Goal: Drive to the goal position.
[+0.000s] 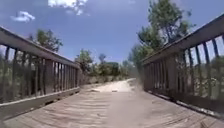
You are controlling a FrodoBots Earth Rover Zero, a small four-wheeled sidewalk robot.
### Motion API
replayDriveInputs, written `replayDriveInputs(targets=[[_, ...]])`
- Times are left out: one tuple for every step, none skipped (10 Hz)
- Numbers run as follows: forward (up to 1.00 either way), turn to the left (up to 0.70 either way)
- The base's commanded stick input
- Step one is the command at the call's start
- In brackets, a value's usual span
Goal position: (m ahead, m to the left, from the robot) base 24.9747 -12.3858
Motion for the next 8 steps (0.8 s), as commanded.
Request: replayDriveInputs(targets=[[0.45,0.00],[0.45,0.00],[0.45,0.00],[0.45,0.00],[0.45,0.00],[0.45,0.00],[0.45,0.00],[0.45,0.00]])
